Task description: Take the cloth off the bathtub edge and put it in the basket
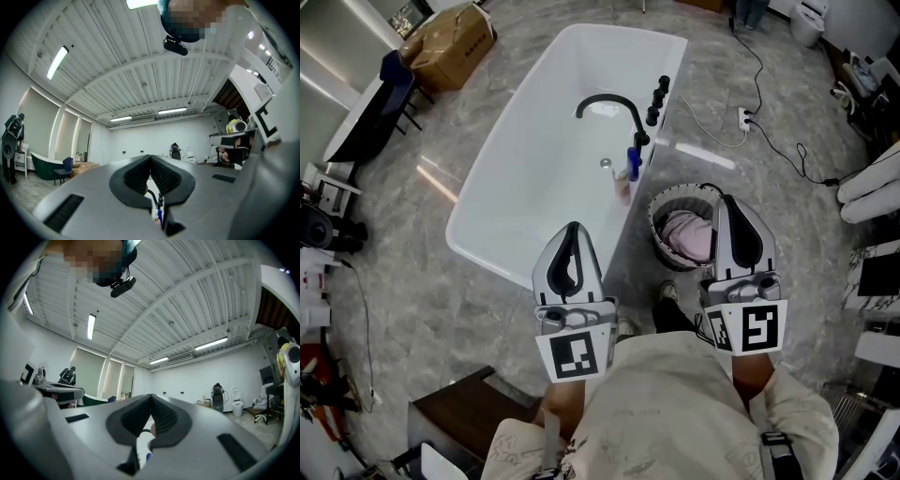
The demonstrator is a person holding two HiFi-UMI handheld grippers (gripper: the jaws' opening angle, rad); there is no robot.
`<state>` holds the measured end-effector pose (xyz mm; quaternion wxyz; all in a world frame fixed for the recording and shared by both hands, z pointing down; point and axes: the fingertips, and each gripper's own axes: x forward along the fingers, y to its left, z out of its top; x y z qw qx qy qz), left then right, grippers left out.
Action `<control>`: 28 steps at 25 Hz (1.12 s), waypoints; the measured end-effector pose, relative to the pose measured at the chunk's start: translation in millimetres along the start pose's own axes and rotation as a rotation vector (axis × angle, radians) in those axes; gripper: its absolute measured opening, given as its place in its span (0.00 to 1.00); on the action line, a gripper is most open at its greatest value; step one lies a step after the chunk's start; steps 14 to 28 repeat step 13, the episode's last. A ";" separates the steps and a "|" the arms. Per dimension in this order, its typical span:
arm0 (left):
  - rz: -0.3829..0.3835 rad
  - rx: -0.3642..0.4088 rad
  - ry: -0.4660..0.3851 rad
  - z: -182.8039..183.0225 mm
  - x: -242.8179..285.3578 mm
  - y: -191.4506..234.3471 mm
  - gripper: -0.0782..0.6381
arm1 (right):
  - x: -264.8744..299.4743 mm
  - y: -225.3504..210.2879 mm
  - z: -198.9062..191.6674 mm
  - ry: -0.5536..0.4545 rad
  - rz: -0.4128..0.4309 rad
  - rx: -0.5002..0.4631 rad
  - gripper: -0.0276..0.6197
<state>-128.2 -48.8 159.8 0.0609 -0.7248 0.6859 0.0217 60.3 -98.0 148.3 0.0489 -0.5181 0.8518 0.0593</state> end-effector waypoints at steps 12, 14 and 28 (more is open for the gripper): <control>-0.007 -0.006 0.009 -2.4 -0.1 -0.5 0.11 | 2.3 0.6 -3.9 0.011 -0.003 -0.033 0.03; -0.002 -0.006 0.018 -4.3 -0.2 0.0 0.11 | 2.6 0.5 -4.0 0.011 -0.003 -0.035 0.03; -0.002 -0.006 0.018 -4.3 -0.2 0.0 0.11 | 2.6 0.5 -4.0 0.011 -0.003 -0.035 0.03</control>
